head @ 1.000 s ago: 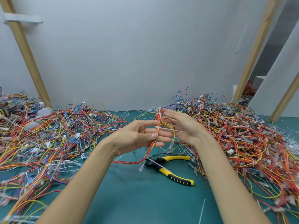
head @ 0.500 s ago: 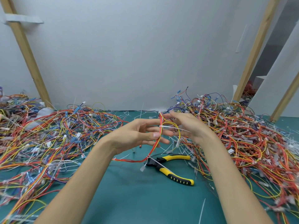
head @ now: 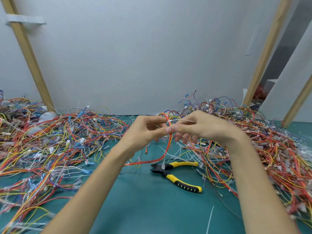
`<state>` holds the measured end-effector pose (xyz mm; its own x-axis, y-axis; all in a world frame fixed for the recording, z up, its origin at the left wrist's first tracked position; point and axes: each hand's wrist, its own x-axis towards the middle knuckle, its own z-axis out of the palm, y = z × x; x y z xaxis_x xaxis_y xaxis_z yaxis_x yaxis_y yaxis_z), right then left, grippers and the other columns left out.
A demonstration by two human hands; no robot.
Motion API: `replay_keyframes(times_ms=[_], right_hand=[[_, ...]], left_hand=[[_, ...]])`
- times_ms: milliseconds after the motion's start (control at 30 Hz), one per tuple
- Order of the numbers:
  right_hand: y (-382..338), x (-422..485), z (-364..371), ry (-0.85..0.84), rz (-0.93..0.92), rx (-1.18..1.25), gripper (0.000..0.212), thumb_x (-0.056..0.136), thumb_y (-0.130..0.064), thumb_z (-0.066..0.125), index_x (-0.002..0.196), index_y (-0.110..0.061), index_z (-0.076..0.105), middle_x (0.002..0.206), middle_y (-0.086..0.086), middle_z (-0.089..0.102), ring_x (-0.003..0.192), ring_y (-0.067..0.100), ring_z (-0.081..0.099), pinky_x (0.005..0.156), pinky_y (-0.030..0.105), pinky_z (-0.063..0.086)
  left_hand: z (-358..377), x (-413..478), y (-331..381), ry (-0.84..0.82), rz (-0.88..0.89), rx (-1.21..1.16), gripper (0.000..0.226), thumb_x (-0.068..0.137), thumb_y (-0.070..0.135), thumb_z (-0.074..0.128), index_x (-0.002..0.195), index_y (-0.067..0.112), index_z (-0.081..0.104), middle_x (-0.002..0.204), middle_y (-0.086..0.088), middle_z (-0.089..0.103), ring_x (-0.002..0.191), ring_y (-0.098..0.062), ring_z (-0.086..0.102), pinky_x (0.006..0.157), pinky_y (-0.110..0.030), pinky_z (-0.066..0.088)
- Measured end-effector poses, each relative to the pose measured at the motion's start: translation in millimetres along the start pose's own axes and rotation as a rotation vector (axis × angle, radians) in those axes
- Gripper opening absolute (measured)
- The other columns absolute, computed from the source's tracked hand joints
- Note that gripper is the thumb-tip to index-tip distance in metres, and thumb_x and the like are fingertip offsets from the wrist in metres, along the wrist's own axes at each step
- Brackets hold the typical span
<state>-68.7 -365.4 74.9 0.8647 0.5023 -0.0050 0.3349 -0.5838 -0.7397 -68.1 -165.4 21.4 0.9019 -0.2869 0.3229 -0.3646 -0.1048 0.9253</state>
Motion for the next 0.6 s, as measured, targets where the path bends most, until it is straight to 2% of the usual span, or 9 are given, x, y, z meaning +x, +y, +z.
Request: replay_keyframes(times_ms=[67,133,233,300,367,533,600], right_hand=[[1.8,3.6,4.5,-0.023,-0.049,-0.009,0.03,0.089,-0.047,0.066,0.082,-0.02,0.077,0.071,-0.008,0.072,0.063,0.003,0.061,0.051,0.016,0.044],[5.4,6.9,7.5,-0.035,-0.078,0.032,0.021,0.09,-0.035,0.07,0.083,-0.017,0.077,0.067,-0.007,0.071,0.061,0.004,0.059,0.05,0.016,0.042],[9.8,9.6,8.5,-0.018,-0.099,0.105,0.015,0.088,-0.029,0.073,0.083,-0.015,0.076,0.074,-0.001,0.073,0.061,0.008,0.059,0.05,0.017,0.041],[10.7,10.6,8.8,-0.007,-0.109,0.135,0.022,0.088,-0.031,0.073,0.08,-0.011,0.074,0.074,0.001,0.073,0.061,0.009,0.058,0.05,0.017,0.041],[11.9,11.4,8.7,0.011,-0.118,0.209,0.023,0.089,-0.031,0.071,0.078,-0.01,0.071,0.07,0.001,0.07,0.058,0.008,0.056,0.048,0.017,0.04],[18.8,12.5,7.4,0.075,-0.097,0.414,0.017,0.089,-0.022,0.067,0.076,-0.011,0.065,0.064,-0.002,0.063,0.052,0.006,0.054,0.047,0.017,0.038],[20.6,12.7,6.7,0.079,-0.067,0.514,0.016,0.084,-0.024,0.066,0.081,-0.008,0.063,0.061,-0.003,0.06,0.05,0.004,0.051,0.045,0.014,0.037]], left_hand=[[1.4,1.0,-2.4,0.059,-0.002,0.067,0.023,0.075,0.036,0.077,0.095,0.027,0.07,0.073,0.013,0.06,0.059,-0.009,0.047,0.054,-0.02,0.037],[2.8,2.5,-5.4,0.12,-0.021,0.11,0.021,0.078,0.034,0.077,0.098,0.034,0.069,0.073,0.015,0.059,0.059,-0.007,0.046,0.052,-0.017,0.034],[4.3,3.7,-6.4,0.117,-0.012,0.113,0.021,0.088,0.032,0.068,0.108,0.025,0.071,0.073,0.014,0.06,0.055,-0.004,0.042,0.049,-0.017,0.035],[2.8,3.0,-4.3,0.07,-0.005,0.104,0.021,0.098,0.025,0.055,0.11,0.018,0.071,0.07,0.016,0.061,0.056,-0.005,0.046,0.051,-0.017,0.04],[-2.2,1.4,-1.7,-0.022,-0.041,0.113,0.024,0.103,0.021,0.046,0.108,0.018,0.069,0.074,0.015,0.064,0.063,-0.006,0.054,0.056,-0.019,0.045],[-19.0,-3.4,-1.2,-0.254,-0.185,0.245,0.026,0.104,0.022,0.042,0.109,0.024,0.068,0.095,0.01,0.073,0.086,-0.007,0.067,0.083,-0.031,0.05],[-24.7,-5.6,-1.5,-0.325,-0.189,0.259,0.026,0.104,0.022,0.043,0.11,0.022,0.069,0.103,0.006,0.074,0.095,-0.011,0.068,0.088,-0.036,0.051]])
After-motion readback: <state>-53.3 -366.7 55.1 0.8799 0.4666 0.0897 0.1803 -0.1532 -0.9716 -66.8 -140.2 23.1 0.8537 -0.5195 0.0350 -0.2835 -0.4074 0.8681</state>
